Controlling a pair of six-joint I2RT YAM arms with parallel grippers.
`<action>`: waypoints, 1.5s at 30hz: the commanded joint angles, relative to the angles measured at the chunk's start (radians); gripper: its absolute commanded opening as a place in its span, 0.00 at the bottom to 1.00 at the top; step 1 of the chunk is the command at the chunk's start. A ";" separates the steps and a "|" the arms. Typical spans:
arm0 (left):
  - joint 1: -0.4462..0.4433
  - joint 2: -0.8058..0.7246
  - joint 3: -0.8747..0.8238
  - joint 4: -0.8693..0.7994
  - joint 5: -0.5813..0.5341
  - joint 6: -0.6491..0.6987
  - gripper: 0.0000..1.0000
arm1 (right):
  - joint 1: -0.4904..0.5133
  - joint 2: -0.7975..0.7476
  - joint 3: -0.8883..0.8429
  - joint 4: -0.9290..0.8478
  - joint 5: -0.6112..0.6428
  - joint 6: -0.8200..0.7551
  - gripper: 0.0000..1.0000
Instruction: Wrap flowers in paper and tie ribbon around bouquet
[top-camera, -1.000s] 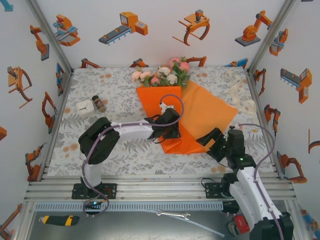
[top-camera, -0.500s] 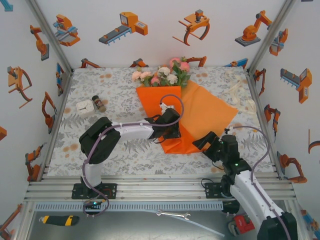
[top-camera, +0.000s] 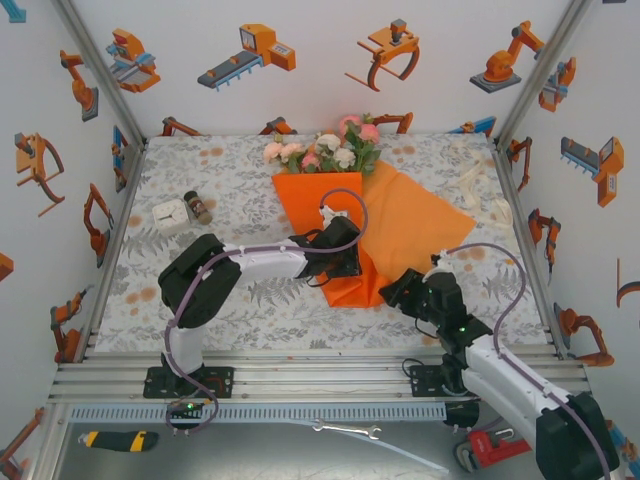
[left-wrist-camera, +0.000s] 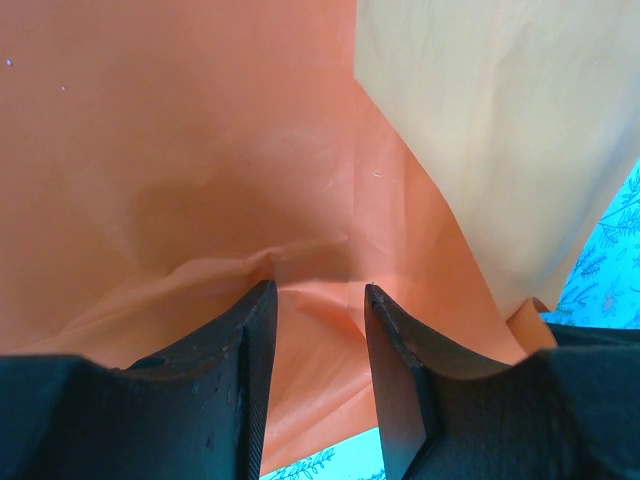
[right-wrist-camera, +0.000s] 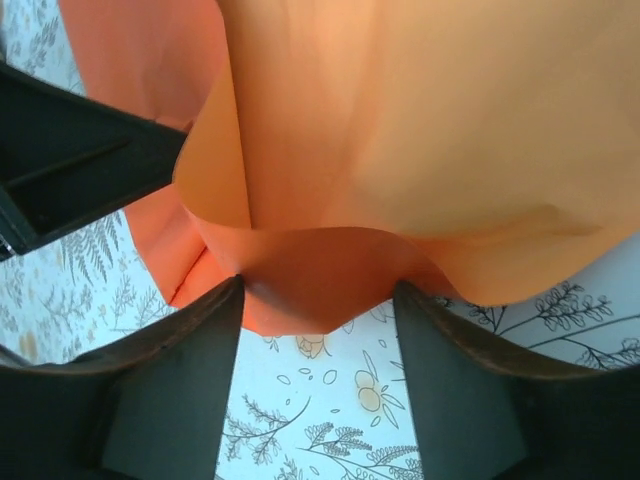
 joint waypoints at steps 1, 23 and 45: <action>-0.003 0.022 0.014 -0.032 0.000 -0.007 0.42 | 0.008 -0.012 0.013 -0.033 0.037 -0.011 0.56; -0.003 0.021 0.002 -0.020 -0.005 -0.007 0.42 | -0.024 0.159 0.146 -0.357 0.336 0.232 0.91; -0.003 0.022 0.003 -0.018 -0.003 -0.005 0.42 | -0.036 0.060 0.133 0.033 0.068 0.045 0.37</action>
